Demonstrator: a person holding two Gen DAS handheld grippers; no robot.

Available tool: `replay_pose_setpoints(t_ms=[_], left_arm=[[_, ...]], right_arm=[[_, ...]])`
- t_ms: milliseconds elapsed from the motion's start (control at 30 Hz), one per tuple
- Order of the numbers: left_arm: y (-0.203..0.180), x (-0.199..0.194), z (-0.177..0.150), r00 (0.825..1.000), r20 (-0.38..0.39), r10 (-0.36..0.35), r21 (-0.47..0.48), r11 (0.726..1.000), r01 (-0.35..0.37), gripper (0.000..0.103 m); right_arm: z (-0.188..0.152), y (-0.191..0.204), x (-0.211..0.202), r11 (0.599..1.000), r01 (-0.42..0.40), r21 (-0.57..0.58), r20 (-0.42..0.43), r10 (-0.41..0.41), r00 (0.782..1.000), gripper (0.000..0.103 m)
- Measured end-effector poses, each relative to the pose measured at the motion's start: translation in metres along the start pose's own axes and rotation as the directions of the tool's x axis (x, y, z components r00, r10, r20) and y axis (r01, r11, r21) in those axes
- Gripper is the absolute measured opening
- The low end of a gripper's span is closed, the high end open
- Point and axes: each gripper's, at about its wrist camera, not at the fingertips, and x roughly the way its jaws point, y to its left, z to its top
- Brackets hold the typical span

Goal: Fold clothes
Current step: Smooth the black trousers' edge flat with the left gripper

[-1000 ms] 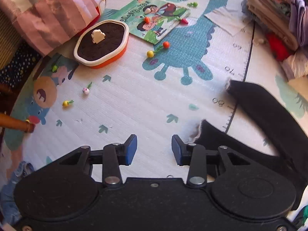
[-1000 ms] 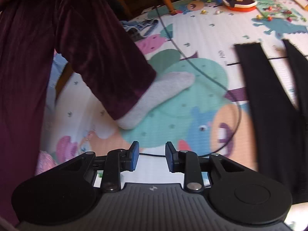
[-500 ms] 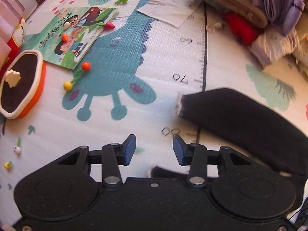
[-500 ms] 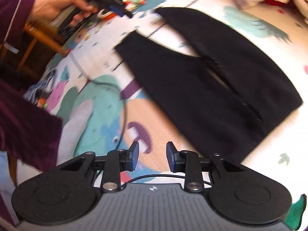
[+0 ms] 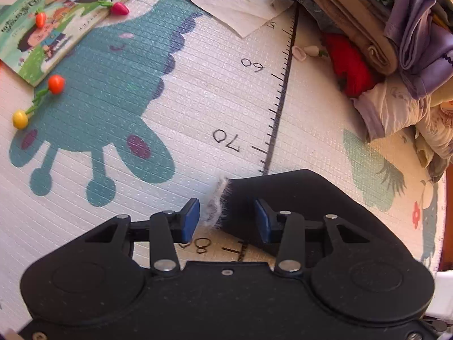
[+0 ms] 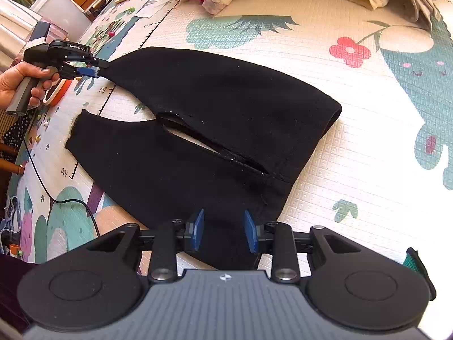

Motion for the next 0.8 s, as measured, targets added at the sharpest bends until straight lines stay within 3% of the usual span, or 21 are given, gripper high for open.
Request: replay_pose_setpoints(t_ms=[67, 100, 200, 233, 267, 333, 367, 467, 533, 567, 667, 733, 800], left_arm=[[-0.010, 0.002, -0.001, 1.000, 0.014, 0.001, 0.051, 0.999, -0.001, 0.034], [-0.015, 0.003, -0.001, 1.000, 0.028, 0.005, 0.085, 0.996, -0.008, 0.011], [-0.040, -0.010, -0.007, 0.995, 0.096, 0.002, 0.228, 0.973, -0.024, 0.008], [-0.052, -0.022, -0.010, 0.992, 0.125, -0.033, 0.307, 0.952, -0.007, 0.008], [-0.066, -0.037, -0.016, 0.984, 0.168, -0.064, 0.413, 0.911, -0.011, 0.008], [-0.089, -0.064, -0.038, 0.951, 0.286, -0.116, 0.650, 0.753, -0.103, 0.008], [-0.092, -0.068, -0.046, 0.939, 0.323, -0.117, 0.691, 0.707, -0.149, 0.008], [-0.066, -0.045, -0.043, 0.955, 0.284, 0.083, 0.563, 0.792, -0.236, 0.025], [-0.048, -0.029, -0.045, 0.948, 0.251, 0.194, 0.527, 0.794, -0.302, 0.025], [-0.042, -0.027, -0.046, 0.950, 0.236, 0.205, 0.527, 0.794, -0.303, 0.025], [-0.020, -0.034, -0.050, 0.961, 0.182, 0.208, 0.472, 0.839, -0.271, 0.025], [-0.010, -0.039, -0.053, 0.971, 0.158, 0.182, 0.432, 0.871, -0.233, 0.025], [-0.005, -0.043, -0.061, 0.977, 0.149, 0.155, 0.416, 0.886, -0.205, 0.025]], right_arm=[[-0.001, 0.001, 0.004, 1.000, 0.001, -0.001, -0.011, -0.001, 1.000, 0.033], [-0.001, 0.001, 0.006, 1.000, 0.002, -0.001, -0.017, -0.002, 1.000, 0.033], [0.000, 0.004, 0.010, 1.000, 0.001, -0.002, -0.027, -0.001, 1.000, 0.034], [0.001, 0.004, 0.011, 1.000, -0.002, 0.000, -0.028, 0.002, 1.000, 0.034], [0.002, 0.005, 0.011, 1.000, -0.005, 0.002, -0.029, 0.005, 1.000, 0.034], [0.003, 0.005, 0.011, 1.000, -0.015, 0.009, -0.026, 0.015, 1.000, 0.035], [0.003, 0.006, 0.012, 1.000, -0.015, 0.004, -0.027, 0.015, 1.000, 0.035], [0.000, 0.010, 0.013, 1.000, -0.011, -0.027, -0.037, 0.010, 0.999, 0.035], [-0.001, 0.014, 0.012, 0.998, -0.003, -0.061, -0.040, 0.000, 0.999, 0.035], [-0.001, 0.015, 0.010, 0.997, 0.003, -0.078, -0.039, -0.006, 0.999, 0.035], [0.001, 0.020, 0.006, 0.990, 0.029, -0.136, -0.019, -0.032, 0.999, 0.035], [0.000, 0.023, 0.005, 0.984, 0.050, -0.174, -0.005, -0.052, 0.999, 0.035], [0.000, 0.025, 0.004, 0.976, 0.067, -0.206, 0.009, -0.067, 0.998, 0.035]])
